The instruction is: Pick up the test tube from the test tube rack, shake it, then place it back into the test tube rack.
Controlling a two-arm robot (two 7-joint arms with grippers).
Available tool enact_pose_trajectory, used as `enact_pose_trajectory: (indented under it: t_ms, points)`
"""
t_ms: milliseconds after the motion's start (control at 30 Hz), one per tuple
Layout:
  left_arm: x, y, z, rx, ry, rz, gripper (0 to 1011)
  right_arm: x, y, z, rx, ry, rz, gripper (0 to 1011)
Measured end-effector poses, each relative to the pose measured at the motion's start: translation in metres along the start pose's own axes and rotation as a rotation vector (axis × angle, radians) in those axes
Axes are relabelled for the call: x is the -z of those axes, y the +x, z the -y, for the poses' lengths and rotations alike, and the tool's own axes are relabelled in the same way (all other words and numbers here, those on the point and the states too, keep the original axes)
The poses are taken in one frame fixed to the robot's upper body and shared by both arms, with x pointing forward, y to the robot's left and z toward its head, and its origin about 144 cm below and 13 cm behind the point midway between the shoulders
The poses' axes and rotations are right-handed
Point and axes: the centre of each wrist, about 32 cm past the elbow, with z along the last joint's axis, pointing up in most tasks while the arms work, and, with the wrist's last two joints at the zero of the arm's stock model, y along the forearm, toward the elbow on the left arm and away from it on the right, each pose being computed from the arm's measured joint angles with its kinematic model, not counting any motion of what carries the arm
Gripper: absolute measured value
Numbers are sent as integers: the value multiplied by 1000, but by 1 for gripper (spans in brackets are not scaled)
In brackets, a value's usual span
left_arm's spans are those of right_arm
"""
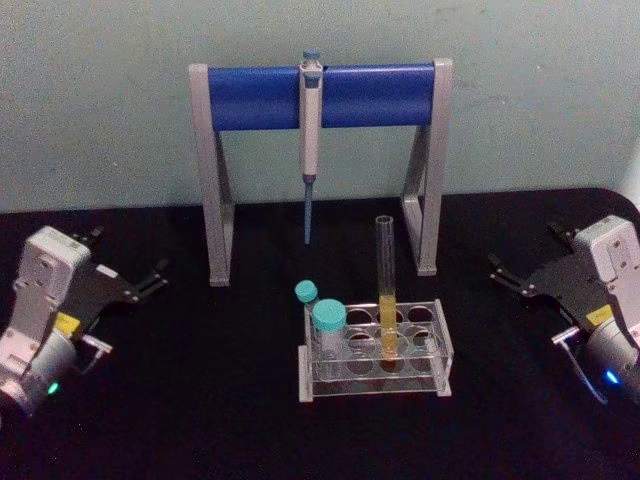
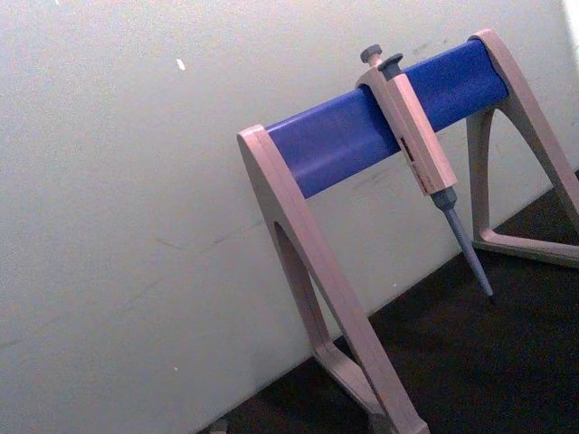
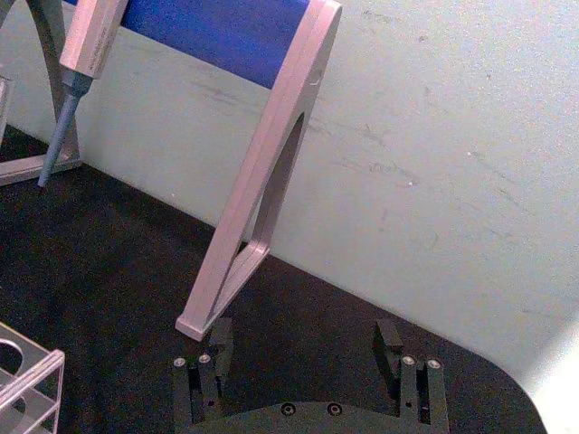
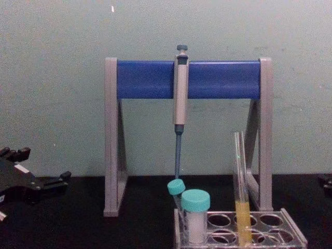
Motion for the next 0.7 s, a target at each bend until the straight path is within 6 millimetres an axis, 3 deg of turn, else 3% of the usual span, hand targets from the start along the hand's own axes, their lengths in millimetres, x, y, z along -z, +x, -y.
enact_pose_trajectory:
  t_ms: [700]
  points:
    - [0, 0, 0, 0, 0, 0, 1001, 0, 0, 0, 1, 1, 2, 1000]
